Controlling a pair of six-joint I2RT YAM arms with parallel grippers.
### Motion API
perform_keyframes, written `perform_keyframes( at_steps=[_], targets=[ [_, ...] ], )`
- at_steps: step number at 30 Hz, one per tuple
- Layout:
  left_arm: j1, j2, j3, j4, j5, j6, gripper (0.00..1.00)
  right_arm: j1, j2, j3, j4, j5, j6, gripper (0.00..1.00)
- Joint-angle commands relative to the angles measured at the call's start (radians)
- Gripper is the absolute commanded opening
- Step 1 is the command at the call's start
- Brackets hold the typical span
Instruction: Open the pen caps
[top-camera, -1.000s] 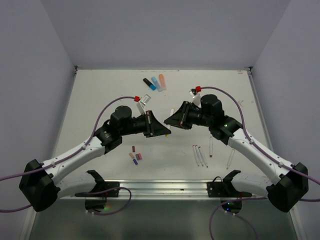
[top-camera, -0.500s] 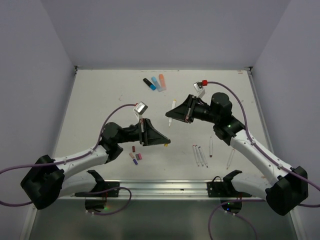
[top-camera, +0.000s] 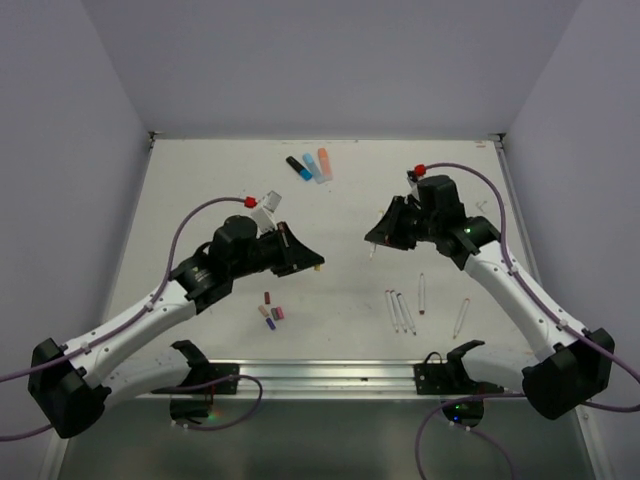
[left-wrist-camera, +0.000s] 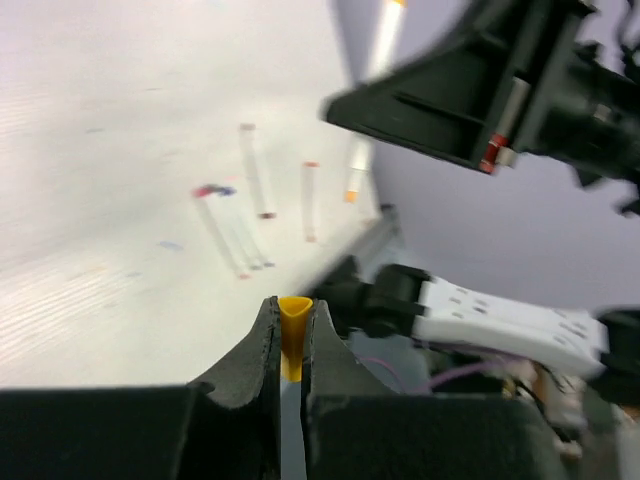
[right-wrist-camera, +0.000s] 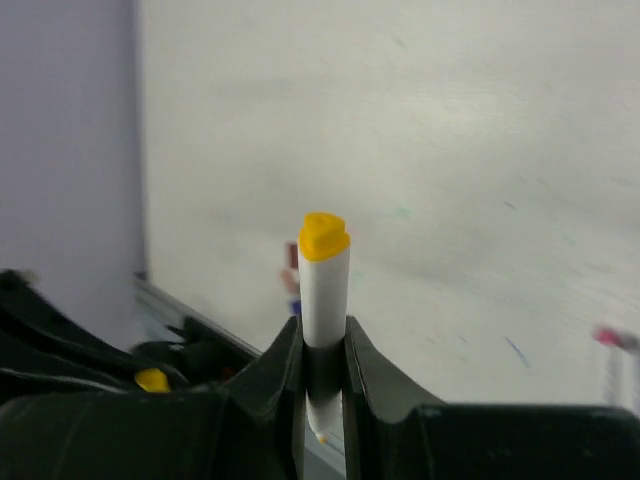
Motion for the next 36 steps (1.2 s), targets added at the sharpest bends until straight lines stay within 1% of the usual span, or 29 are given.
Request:
perform_keyframes(
  at_steps=[1, 2, 5, 7, 8, 11, 15, 18, 19, 21, 23, 31, 36],
  targets=[
    [0.007, -0.029, 0.019, -0.486, -0.335, 0.134, 0.0, -0.011, 0.047, -0.02, -0.369, 0.258, -0.197, 0.0],
    [0.008, -0.027, 0.009, -0.515, -0.389, 0.11, 0.0, -0.013, 0.053, -0.058, -0.369, 0.267, -0.206, 0.0],
    [0.014, -0.005, -0.013, -0.549, -0.435, 0.073, 0.0, -0.013, 0.083, -0.102, -0.382, 0.313, -0.245, 0.0],
    [0.017, 0.012, -0.022, -0.545, -0.434, 0.07, 0.0, -0.013, 0.122, -0.107, -0.412, 0.344, -0.278, 0.0],
    [0.019, 0.034, -0.03, -0.543, -0.434, 0.074, 0.0, -0.014, 0.142, -0.103, -0.423, 0.396, -0.29, 0.0],
    [0.027, 0.066, -0.045, -0.549, -0.447, 0.088, 0.0, -0.014, 0.202, -0.095, -0.445, 0.468, -0.337, 0.0],
    [0.046, 0.08, -0.068, -0.592, -0.503, 0.081, 0.0, -0.014, 0.279, -0.098, -0.445, 0.484, -0.369, 0.0],
    [0.088, 0.071, -0.103, -0.591, -0.493, 0.085, 0.0, -0.014, 0.325, -0.103, -0.438, 0.493, -0.373, 0.0],
    [0.099, 0.068, -0.123, -0.586, -0.477, 0.09, 0.0, -0.014, 0.331, -0.104, -0.429, 0.499, -0.375, 0.0],
    [0.143, 0.072, -0.146, -0.563, -0.44, 0.103, 0.04, -0.013, 0.354, -0.106, -0.423, 0.507, -0.381, 0.0],
    [0.184, 0.091, -0.172, -0.546, -0.397, 0.117, 0.04, -0.014, 0.371, -0.106, -0.419, 0.518, -0.384, 0.0],
    [0.2, 0.135, -0.188, -0.505, -0.407, 0.13, 0.04, -0.014, 0.432, -0.115, -0.389, 0.499, -0.389, 0.0],
    [0.212, 0.195, -0.174, -0.485, -0.423, 0.142, 0.04, -0.014, 0.452, -0.12, -0.383, 0.498, -0.393, 0.01]
  ],
)
